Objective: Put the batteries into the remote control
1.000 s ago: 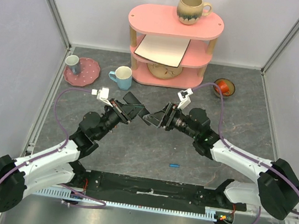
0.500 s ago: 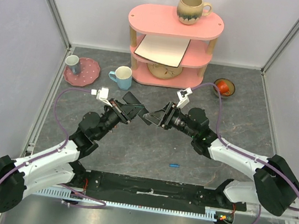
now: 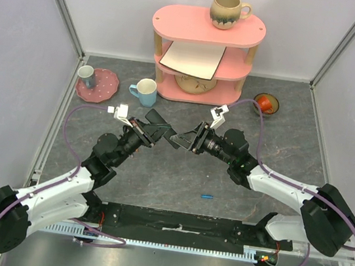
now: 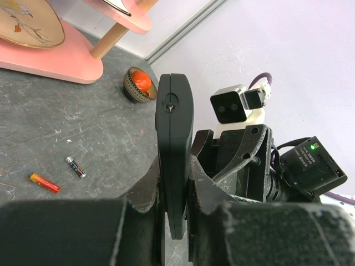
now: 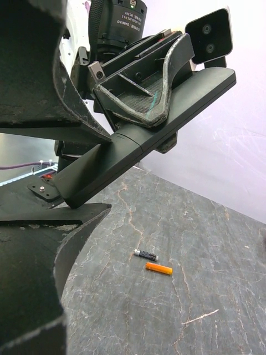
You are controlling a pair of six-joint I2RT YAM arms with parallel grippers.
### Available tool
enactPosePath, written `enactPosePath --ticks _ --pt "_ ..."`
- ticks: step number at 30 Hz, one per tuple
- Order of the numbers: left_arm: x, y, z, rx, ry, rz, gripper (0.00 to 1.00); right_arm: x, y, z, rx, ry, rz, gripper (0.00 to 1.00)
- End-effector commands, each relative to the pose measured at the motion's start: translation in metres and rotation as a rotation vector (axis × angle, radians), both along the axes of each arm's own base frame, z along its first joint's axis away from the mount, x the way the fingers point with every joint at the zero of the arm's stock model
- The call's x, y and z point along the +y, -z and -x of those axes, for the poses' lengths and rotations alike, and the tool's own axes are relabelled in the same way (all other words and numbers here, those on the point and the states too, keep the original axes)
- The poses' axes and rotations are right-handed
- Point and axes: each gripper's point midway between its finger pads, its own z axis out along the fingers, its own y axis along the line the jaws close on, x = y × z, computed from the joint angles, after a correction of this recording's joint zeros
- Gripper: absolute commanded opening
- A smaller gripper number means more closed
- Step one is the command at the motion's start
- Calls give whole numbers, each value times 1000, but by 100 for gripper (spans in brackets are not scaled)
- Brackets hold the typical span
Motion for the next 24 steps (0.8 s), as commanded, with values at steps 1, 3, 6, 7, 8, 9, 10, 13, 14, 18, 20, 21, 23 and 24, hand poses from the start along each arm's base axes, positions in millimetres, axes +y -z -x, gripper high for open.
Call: enactPosePath --ticks 1,3,6,7,8,9,10,13,14,18,20,21,23,24 --pt "3 -22 4 -74 2 37 2 -5 3 -3 -1 23 8 49" --pt "3 -24 5 -79 1 38 2 -5 5 -2 1 23 10 47" --pt "4 -26 5 -82 1 41 2 -5 5 -2 2 21 11 45" --pt "4 -27 5 -86 1 42 2 -5 5 -2 1 21 10 44" --pt "4 -26 5 -84 -1 41 2 -5 5 -1 0 19 10 44" --pt "5 -27 5 -86 -2 43 2 -5 5 -2 1 23 11 44" --pt "5 -27 6 -87 -4 45 2 -6 5 -2 -1 22 11 45" --pt "6 -26 5 -85 -7 40 2 -5 4 -1 -1 19 9 50" --pt "6 -25 5 -82 -8 41 2 -5 3 -2 -2 19 8 51" --pt "7 -25 5 -81 -14 42 2 -4 3 -1 -3 14 15 59" --pt "7 -22 4 -70 -14 35 2 -3 0 -1 -8 9 16 75" --pt "7 -22 4 -69 -16 33 2 -3 2 -2 -2 10 28 79" --pt "6 -18 4 -54 -13 30 2 -3 -8 -3 -26 14 30 87" --pt "6 -17 4 -52 -11 28 2 -4 -10 -5 -29 22 42 88"
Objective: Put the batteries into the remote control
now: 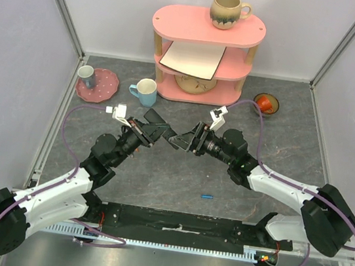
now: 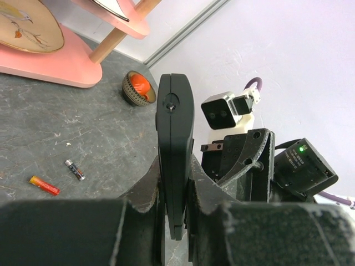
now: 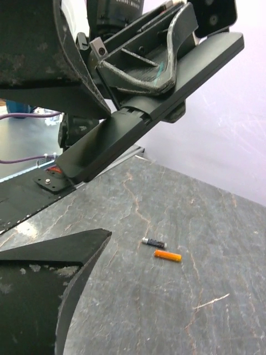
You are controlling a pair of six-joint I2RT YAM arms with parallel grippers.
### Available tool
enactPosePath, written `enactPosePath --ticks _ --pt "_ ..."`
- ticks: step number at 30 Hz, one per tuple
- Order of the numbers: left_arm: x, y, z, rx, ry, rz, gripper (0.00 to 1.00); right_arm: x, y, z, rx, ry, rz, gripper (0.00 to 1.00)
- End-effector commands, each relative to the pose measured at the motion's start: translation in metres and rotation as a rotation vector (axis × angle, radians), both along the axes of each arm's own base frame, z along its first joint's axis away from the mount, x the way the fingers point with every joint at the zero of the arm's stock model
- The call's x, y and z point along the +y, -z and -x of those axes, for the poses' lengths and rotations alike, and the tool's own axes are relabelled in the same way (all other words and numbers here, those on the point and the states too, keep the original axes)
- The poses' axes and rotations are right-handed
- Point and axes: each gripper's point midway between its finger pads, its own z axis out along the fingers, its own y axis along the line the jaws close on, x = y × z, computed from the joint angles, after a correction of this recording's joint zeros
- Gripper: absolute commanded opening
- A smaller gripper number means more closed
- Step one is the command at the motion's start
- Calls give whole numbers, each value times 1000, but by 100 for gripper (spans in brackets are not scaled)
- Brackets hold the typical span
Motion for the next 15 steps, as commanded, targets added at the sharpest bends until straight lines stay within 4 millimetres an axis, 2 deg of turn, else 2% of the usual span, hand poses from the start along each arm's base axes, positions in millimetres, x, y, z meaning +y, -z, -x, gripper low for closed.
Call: enactPosePath --ticks 1,5,8,10,11,13,14,15 --pt "2 -8 1 -31 -6 14 2 -3 -21 -8 -52 30 20 91" --pt "1 -1 0 -2 -3 1 2 -9 -34 -10 -146 26 108 95" --pt "-2 4 -2 41 0 -33 2 -22 -44 -12 -213 44 238 96" --pt "-5 8 -3 61 22 -63 2 -40 -44 -14 -290 60 372 96" --pt "-7 5 -4 61 29 -68 2 -46 -43 -14 -309 64 424 97" --pt "-15 15 -2 100 84 -107 2 -60 -38 -12 -384 67 599 97" --pt "-19 12 -2 102 108 -112 2 -68 -27 -7 -386 48 686 97" --pt "-23 12 -1 117 136 -101 2 -65 -31 -1 -422 33 718 97"
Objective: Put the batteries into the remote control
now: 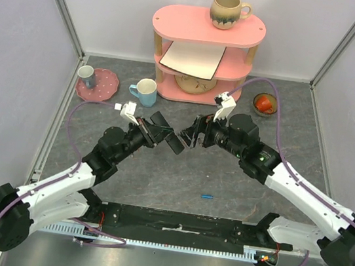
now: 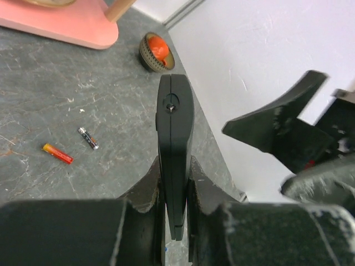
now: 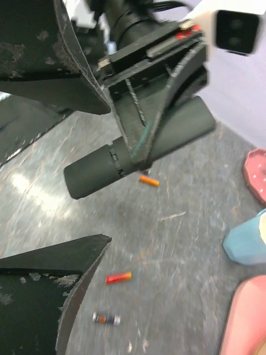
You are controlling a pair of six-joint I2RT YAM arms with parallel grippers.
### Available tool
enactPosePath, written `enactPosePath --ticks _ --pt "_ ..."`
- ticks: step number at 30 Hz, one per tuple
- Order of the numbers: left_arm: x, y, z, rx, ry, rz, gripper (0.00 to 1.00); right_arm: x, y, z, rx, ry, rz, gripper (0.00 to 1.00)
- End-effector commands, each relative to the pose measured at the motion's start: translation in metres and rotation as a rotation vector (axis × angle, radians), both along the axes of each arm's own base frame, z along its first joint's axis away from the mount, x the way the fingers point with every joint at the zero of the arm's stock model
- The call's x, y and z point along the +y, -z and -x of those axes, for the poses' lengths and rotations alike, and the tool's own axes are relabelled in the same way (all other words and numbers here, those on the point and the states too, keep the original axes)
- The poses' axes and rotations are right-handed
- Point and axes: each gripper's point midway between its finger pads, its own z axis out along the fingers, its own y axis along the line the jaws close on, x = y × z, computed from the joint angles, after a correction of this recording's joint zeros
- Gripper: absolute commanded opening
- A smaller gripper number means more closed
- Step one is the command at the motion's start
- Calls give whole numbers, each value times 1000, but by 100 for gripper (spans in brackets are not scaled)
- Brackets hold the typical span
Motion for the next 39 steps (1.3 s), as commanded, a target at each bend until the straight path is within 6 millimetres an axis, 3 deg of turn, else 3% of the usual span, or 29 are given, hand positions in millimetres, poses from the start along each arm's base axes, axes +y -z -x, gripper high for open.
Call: enactPosePath --ticks 1,3,6,13,22,30,39 --pt "-19 -12 3 30 154 6 2 -32 27 13 -139 -20 417 97" --pt "-24 -21 4 36 217 79 2 -33 33 20 -144 -35 469 97" --pt "-28 -13 1 96 294 129 2 -33 42 27 -145 -50 492 97" --pt "-33 -15 -2 108 328 156 2 -28 50 30 -152 -35 510 93" --pt "-36 -14 -1 120 348 159 2 -3 56 32 -160 -78 510 88" --pt "-35 -10 -1 130 341 157 2 11 61 35 -164 -116 531 75" --pt "-36 -7 -2 138 339 153 2 11 61 33 -171 -105 531 62"
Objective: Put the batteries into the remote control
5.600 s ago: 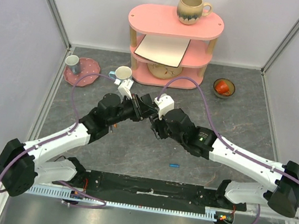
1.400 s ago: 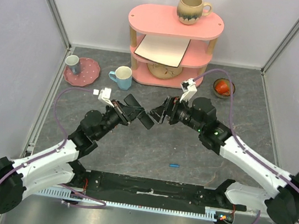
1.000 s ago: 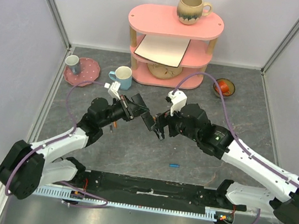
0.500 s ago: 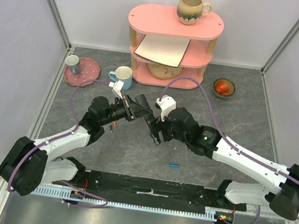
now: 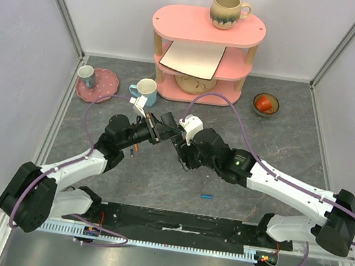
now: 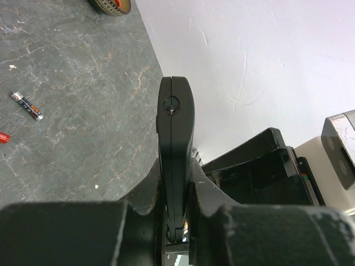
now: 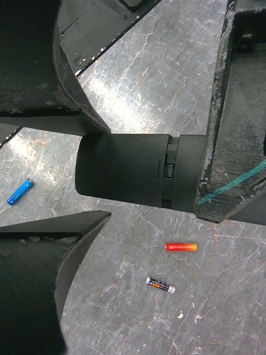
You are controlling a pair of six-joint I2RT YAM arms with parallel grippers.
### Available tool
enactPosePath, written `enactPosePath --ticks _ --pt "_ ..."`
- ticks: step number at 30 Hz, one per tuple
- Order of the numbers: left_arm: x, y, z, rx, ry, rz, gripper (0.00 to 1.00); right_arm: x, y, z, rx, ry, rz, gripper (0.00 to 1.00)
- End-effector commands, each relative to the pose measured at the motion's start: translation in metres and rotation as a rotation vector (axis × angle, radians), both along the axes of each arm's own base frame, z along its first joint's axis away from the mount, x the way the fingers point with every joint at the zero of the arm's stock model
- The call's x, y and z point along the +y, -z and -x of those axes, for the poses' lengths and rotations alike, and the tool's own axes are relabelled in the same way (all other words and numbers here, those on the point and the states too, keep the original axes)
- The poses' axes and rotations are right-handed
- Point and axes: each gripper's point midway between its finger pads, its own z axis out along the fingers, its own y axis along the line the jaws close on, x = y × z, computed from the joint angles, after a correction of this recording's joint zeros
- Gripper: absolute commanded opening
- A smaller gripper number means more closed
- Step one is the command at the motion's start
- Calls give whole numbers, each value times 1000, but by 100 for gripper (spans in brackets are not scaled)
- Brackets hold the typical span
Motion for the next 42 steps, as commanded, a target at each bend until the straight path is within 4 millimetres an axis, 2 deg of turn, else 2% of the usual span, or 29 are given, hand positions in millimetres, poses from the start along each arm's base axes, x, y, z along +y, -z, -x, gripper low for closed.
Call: enactPosePath --ticks 1,9,20,27,31,32,34,35,36,37,38,40,41,42 --pt "-3 -20 -1 -35 17 47 2 10 -27 -9 -66 7 -54 60" --pt "-2 -18 0 -35 16 41 2 7 -31 -10 -81 13 -59 39" --pt "13 -22 -13 -80 -51 -29 2 -19 -48 2 -95 25 -67 37" --pt "20 -18 -18 -78 -71 -43 2 -39 -44 -2 -121 94 -35 37" --pt "25 -14 -15 -73 -75 -44 2 -68 -24 -23 -125 233 62 38" --pt "25 -14 -12 -78 -66 -40 2 -85 -13 -40 -103 305 97 38" --pt "27 -13 -3 -81 -51 -33 2 -105 7 -56 -49 382 130 38" --pt "28 -13 2 -84 -35 -30 2 -125 20 -72 -13 452 150 37" --pt "29 -7 7 -74 -27 -28 2 -133 27 -78 0 480 158 37" --pt "31 -11 14 -88 -15 -14 2 -146 34 -88 7 528 162 37" --pt "31 -6 21 -79 9 -13 2 -149 47 -93 31 542 196 37" --pt "32 -9 32 -94 38 0 2 -155 53 -104 50 565 224 37" --pt "32 -4 40 -88 64 -1 2 -154 70 -107 93 557 254 37" --pt "32 1 44 -66 75 -1 2 -153 72 -112 104 558 254 37"
